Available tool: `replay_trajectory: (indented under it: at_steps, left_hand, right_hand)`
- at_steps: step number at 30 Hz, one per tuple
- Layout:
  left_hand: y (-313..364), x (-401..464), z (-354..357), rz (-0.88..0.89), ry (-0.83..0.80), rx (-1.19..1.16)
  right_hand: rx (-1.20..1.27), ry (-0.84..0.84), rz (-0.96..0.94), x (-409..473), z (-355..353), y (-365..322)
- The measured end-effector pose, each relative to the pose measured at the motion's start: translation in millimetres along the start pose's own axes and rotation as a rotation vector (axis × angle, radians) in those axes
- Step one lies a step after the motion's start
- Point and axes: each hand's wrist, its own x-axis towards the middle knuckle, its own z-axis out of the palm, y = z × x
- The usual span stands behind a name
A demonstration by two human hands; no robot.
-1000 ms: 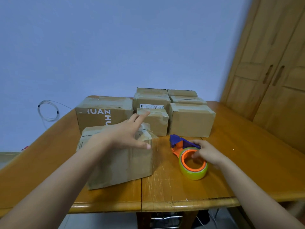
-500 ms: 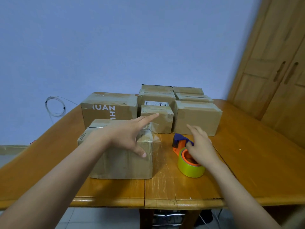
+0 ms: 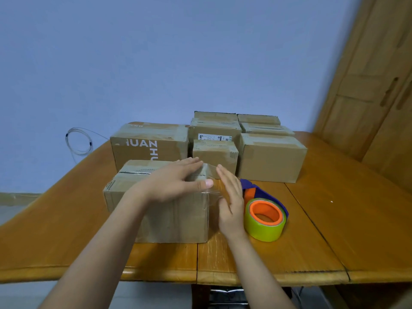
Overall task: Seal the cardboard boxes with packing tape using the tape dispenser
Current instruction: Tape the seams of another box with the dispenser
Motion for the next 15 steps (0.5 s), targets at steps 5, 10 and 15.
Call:
replay_trajectory:
  at_steps: [5,10,15]
  left_hand:
    - [-3,6,0,-0.031,0.002,-0.05]
    - [0,9,2,-0.036,0.024,0.012]
    - [1,13,3,-0.033,-0.019,0.088]
  right_hand:
    - [-0.013,-0.065,-0.066,-2,2,7]
    - [-0.004,-0.154,-0.011,-7,5,7]
    - [0.11,-0.34,0.159,-12,3,5]
